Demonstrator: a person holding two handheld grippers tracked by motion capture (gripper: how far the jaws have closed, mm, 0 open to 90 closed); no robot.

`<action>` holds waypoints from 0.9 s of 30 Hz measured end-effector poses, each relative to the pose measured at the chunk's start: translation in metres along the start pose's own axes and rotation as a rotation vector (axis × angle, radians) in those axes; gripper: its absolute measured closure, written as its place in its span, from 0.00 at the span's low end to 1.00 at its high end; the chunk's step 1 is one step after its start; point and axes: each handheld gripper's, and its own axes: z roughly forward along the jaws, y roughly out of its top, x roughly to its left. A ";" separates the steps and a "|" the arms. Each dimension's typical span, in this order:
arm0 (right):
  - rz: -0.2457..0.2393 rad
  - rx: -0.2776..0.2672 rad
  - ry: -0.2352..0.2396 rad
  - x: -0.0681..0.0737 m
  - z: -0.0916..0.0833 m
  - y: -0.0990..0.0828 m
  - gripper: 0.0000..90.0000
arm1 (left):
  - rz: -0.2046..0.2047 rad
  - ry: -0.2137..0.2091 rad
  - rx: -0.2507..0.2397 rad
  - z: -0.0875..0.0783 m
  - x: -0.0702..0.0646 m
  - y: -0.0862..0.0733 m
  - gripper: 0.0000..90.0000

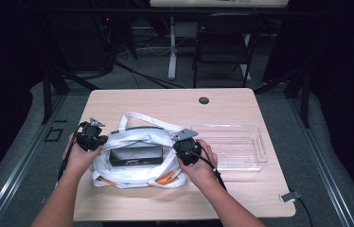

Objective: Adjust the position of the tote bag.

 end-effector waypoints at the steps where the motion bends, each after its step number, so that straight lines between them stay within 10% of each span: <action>1: 0.000 0.002 -0.004 -0.001 0.001 -0.001 0.99 | -0.001 -0.001 0.000 0.000 0.000 0.000 0.99; 16: 0.019 0.017 -0.005 -0.006 0.006 -0.007 0.99 | -0.001 -0.012 0.008 0.003 0.000 0.000 0.98; 27: 0.037 -0.019 0.031 -0.008 0.003 -0.007 0.96 | 0.021 0.015 -0.034 -0.018 -0.003 0.009 0.78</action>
